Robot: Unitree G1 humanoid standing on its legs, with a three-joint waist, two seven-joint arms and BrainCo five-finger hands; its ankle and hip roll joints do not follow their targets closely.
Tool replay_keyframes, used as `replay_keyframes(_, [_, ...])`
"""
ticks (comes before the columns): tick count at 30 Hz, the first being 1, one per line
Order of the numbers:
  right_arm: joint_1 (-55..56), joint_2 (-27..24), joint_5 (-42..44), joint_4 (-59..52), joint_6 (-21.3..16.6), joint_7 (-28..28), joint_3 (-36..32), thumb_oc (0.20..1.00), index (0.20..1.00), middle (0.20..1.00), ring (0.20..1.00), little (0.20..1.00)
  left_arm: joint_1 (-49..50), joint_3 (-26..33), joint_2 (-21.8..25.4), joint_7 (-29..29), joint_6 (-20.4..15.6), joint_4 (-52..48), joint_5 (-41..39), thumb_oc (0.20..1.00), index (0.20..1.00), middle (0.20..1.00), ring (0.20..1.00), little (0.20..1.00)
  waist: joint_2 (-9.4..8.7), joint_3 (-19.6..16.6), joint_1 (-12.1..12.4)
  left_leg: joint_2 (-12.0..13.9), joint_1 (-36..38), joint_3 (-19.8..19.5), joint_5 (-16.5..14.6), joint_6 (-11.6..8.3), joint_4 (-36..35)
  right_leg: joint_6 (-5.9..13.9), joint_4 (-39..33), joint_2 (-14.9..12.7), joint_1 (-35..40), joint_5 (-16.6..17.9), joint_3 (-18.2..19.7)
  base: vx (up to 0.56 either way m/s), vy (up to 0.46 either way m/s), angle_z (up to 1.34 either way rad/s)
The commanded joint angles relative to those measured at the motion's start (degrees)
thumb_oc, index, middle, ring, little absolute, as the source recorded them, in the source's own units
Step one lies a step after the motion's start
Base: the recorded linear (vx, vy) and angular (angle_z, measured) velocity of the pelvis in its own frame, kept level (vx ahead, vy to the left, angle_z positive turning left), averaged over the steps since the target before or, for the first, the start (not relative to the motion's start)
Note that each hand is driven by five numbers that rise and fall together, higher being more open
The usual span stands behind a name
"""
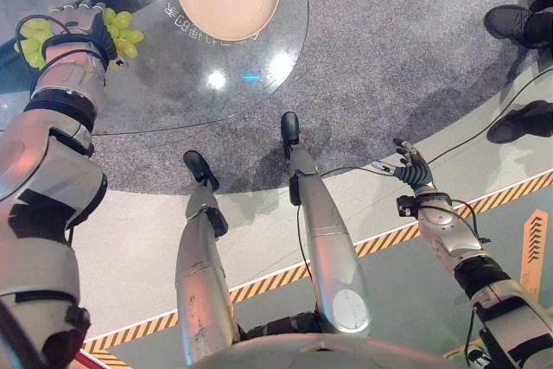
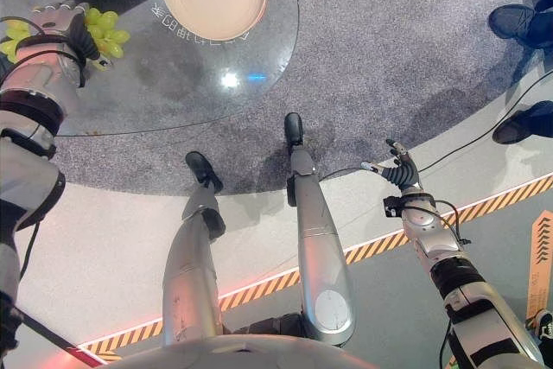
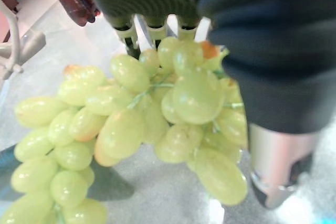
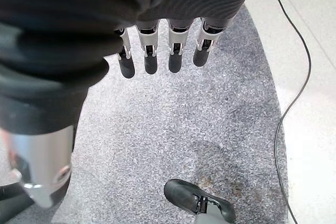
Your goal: Pick up fruits into the plate
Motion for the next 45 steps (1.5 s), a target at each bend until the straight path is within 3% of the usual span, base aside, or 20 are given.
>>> replay_keyframes(1, [1.3, -2.5, 1.5, -2.0, -0.5, -1.0, -1.5, 1.0, 1.0, 1.0, 1.0, 1.0, 6.8, 2.5, 0.6, -1.8, 2.9, 4.0, 2.6, 1.0, 1.0, 1.0, 1.0, 1.0, -1.62, -0.9, -0.9, -3.1, -4.9, -0.9, -8.3, 0.34, 8.4, 0.15, 1.7, 4.3, 1.5, -7.0, -1.0, 0.0, 0.0, 0.0])
replay_keyframes(5, [0.3, -3.1, 2.4, -2.4, -1.8, -2.8, -2.1, 1.0, 1.0, 1.0, 1.0, 1.0, 8.5, 2.7, 1.1, 2.1, 2.8, 5.4, 10.8, 1.0, 1.0, 1.0, 1.0, 1.0, -2.63, -0.9, -0.5, -3.0, -5.4, -1.4, -8.3, 0.28, 7.9, 0.26, 0.9, 4.5, 1.3, -6.4, -1.3, -0.01, -0.008, 0.0])
replay_keyframes(8, [-0.1, -3.1, 2.9, -2.6, -2.0, -3.6, -2.1, 1.0, 1.0, 1.0, 1.0, 1.0, 9.1, 2.9, 1.1, 5.1, 3.2, 5.4, 10.9, 1.0, 1.0, 1.0, 1.0, 1.0, -2.86, -0.9, -0.4, -3.1, -5.8, -1.6, -8.4, 0.26, 8.1, 0.27, 1.1, 4.6, 0.9, -6.3, -1.4, 0.0, 0.0, 0.0])
replay_keyframes(10, [-0.5, -3.1, 2.9, -2.9, -2.4, -4.2, -2.4, 1.0, 1.0, 1.0, 1.0, 1.0, 9.9, 3.5, 1.0, 7.0, 3.6, 5.5, 11.8, 0.58, 0.58, 0.58, 0.58, 0.58, -3.0, -0.9, -0.1, -3.2, -6.2, -1.9, -8.4, 0.23, 8.0, 0.28, 1.1, 4.7, 0.7, -6.4, -1.4, 0.0, 0.0, 0.0])
replay_keyframes(11, [-0.8, -3.1, 2.8, -3.2, -2.6, -4.6, -2.5, 1.0, 1.0, 1.0, 1.0, 1.0, 10.6, 3.8, 0.9, 7.4, 4.1, 5.2, 11.9, 0.288, 0.288, 0.288, 0.288, 0.288, -3.07, -0.9, 0.0, -3.3, -6.4, -2.1, -8.3, 0.19, 7.9, 0.3, 1.0, 4.7, 0.6, -6.3, -1.5, 0.0, 0.0, 0.0])
replay_keyframes(12, [-0.8, -3.2, 2.7, -3.5, -2.7, -4.8, -2.5, 1.0, 1.0, 1.0, 1.0, 1.0, 10.9, 3.9, 0.9, 7.5, 4.2, 5.0, 12.2, 0.2, 0.2, 0.2, 0.2, 0.2, -3.09, -0.9, 0.1, -3.3, -6.4, -2.2, -8.2, 0.14, 7.8, 0.3, 0.9, 4.7, 0.6, -6.3, -1.5, 0.0, 0.0, 0.0])
replay_keyframes(14, [-1.5, -3.4, 2.9, -5.0, -3.0, -6.0, -3.1, 1.0, 1.0, 1.0, 1.0, 1.0, 11.6, 4.3, 1.0, 8.0, 4.9, 4.3, 13.9, 0.2, 0.2, 0.2, 0.2, 0.2, -3.44, -0.9, 0.2, -3.6, -8.0, -1.8, -6.0, 0.58, 6.9, -0.02, 0.1, 4.6, -0.9, -4.3, -1.6, -0.04, -0.013, 0.0])
replay_keyframes(15, [-1.2, -3.3, 3.0, -5.2, -3.0, -6.2, -2.9, 1.0, 1.0, 1.0, 1.0, 1.0, 12.4, 4.4, 0.9, 8.2, 5.1, 4.3, 14.6, 0.2, 0.2, 0.2, 0.2, 0.2, -3.37, -0.9, 0.4, -3.5, -6.8, -2.6, -8.1, 0.16, 7.4, 0.38, 0.7, 4.8, 0.5, -6.2, -1.6, 0.0, 0.0, 0.0])
replay_keyframes(16, [-1.3, -3.3, 2.9, -5.4, -3.2, -6.4, -3.0, 1.0, 1.0, 1.0, 1.0, 1.0, 12.7, 4.5, 0.8, 8.5, 5.2, 4.2, 15.0, 0.2, 0.2, 0.2, 0.2, 0.2, -3.45, -0.9, 0.4, -3.5, -6.9, -2.7, -8.1, 0.18, 7.3, 0.41, 0.7, 4.8, 0.4, -6.1, -1.6, 0.0, 0.0, 0.0])
replay_keyframes(17, [-2.2, -3.3, 2.9, -5.7, -3.4, -6.7, -3.2, 1.0, 1.0, 1.0, 1.0, 1.0, 12.9, 5.0, 0.9, 9.7, 5.2, 4.2, 15.4, 0.2, 0.2, 0.2, 0.2, 0.2, -3.73, -0.9, 0.4, -3.7, -8.2, -2.1, -6.0, 0.58, 6.4, 0.05, -0.1, 4.7, -0.9, -4.3, -1.7, -0.08, -0.019, -0.03])
replay_keyframes(24, [-2.8, -3.4, 3.7, -7.0, -4.1, -7.8, -4.2, 1.0, 1.0, 1.0, 1.0, 1.0, 14.0, 6.3, 1.2, 15.7, 5.7, 3.9, 14.5, 0.2, 0.2, 0.2, 0.2, 0.2, -4.05, -0.9, 0.8, -4.1, -8.6, -3.0, -5.9, 0.67, 6.0, 0.13, -0.3, 4.9, -1.1, -4.2, -1.7, -0.01, -0.002, 0.0])
replay_keyframes(27, [-2.5, -3.3, 3.6, -7.5, -4.3, -7.7, -4.4, 1.0, 1.0, 1.0, 1.0, 1.0, 14.4, 7.0, 1.4, 18.4, 5.0, 3.3, 13.0, 0.2, 0.2, 0.2, 0.2, 0.2, -4.07, -0.9, 1.0, -4.3, -8.4, -3.3, -5.8, 0.7, 5.5, 0.17, -0.6, 5.0, -0.9, -4.2, -1.6, 0.0, 0.0, 0.0])
replay_keyframes(31, [-1.9, -2.4, 3.9, -8.6, -4.6, -6.9, -4.0, 1.0, 1.0, 1.0, 1.0, 1.0, 14.9, 9.6, 1.6, 24.9, 3.1, 0.9, 3.5, 0.2, 0.2, 0.2, 0.2, 0.2, -4.05, -0.9, 1.4, -4.7, -7.1, -3.4, -5.5, 0.8, 4.4, 0.31, -1.4, 5.2, 0.3, -4.1, -1.6, 0.0, 0.0, 0.0])
replay_keyframes(32, [-1.8, -2.2, 3.9, -8.7, -4.6, -6.6, -4.0, 1.0, 1.0, 1.0, 1.0, 1.0, 14.9, 10.4, 1.6, 26.2, 2.3, 0.5, 0.6, 0.2, 0.2, 0.2, 0.2, 0.2, -3.97, -0.9, 1.5, -4.7, -6.7, -3.4, -5.4, 0.8, 4.1, 0.33, -1.5, 5.2, 0.6, -4.1, -1.6, 0.0, 0.0, 0.0])
replay_keyframes(33, [-0.9, -1.7, 3.9, -9.2, -4.9, -5.6, -4.0, 1.0, 1.0, 1.0, 1.0, 1.0, 15.6, 13.5, 1.7, 28.7, -0.2, -1.2, -7.7, 0.2, 0.2, 0.2, 0.2, 0.2, -3.72, -0.9, 1.7, -4.8, -5.7, -3.3, -5.3, 0.83, 3.6, 0.33, -1.8, 5.2, 1.5, -4.2, -1.5, 0.0, 0.0, 0.0])
replay_keyframes(34, [-0.7, -1.6, 3.8, -9.3, -5.0, -5.4, -3.9, 1.0, 1.0, 1.0, 1.0, 1.0, 15.8, 14.1, 1.7, 29.1, -0.7, -1.5, -8.9, 0.2, 0.2, 0.2, 0.2, 0.2, -3.69, -0.9, 1.7, -4.9, -5.5, -3.3, -5.2, 0.83, 3.5, 0.32, -1.8, 5.2, 1.6, -4.3, -1.5, 0.0, 0.0, 0.0])
replay_keyframes(35, [0.6, -0.7, 3.2, -9.9, -5.5, -5.0, -4.0, 1.0, 1.0, 1.0, 1.0, 1.0, 16.8, 18.1, 1.5, 30.0, -3.7, -3.2, -14.2, 0.2, 0.2, 0.2, 0.2, 0.2, -3.43, -0.9, 2.0, -5.0, -4.5, -3.3, -5.2, 0.84, 3.3, 0.33, -1.7, 5.1, 2.6, -4.6, -1.6, 0.0, 0.0, 0.0])
replay_keyframes(37, [1.7, -0.2, 2.7, -10.5, -5.8, -4.5, -4.0, 1.0, 1.0, 1.0, 1.0, 1.0, 17.8, 20.9, 1.3, 30.4, -5.8, -4.5, -17.2, 0.2, 0.2, 0.2, 0.2, 0.2, -3.15, -0.9, 2.2, -5.2, -3.4, -3.3, -5.2, 0.85, 3.2, 0.34, -1.7, 5.0, 3.7, -4.8, -1.7, 0.0, 0.0, 0.0])
replay_keyframes(40, [3.9, 0.9, 2.1, -12.8, -5.7, -2.7, -4.1, 1.0, 1.0, 1.0, 1.0, 1.0, 21.6, 27.8, 0.4, 30.0, -12.7, -8.6, -26.1, 0.2, 0.2, 0.2, 0.2, 0.2, -2.25, -0.9, 3.1, -5.8, 0.1, -3.1, -5.2, 0.78, 2.3, 0.37, -1.7, 4.4, 7.1, -5.6, -2.3, -0.03, 0.009, 0.03])
replay_keyframes(45, [7.7, 2.7, 0.6, -15.1, -6.2, 0.2, -4.7, 1.0, 1.0, 1.0, 1.0, 1.0, 29.5, 35.5, -1.4, 30.2, -18.5, -16.7, -34.8, 0.2, 0.2, 0.2, 0.2, 0.2, -0.66, -0.9, 4.7, -6.1, 7.5, -3.0, -5.3, 0.62, -0.4, 1.09, -2.9, 2.9, 14.2, -6.6, -3.9, -0.03, 0.016, 0.07])
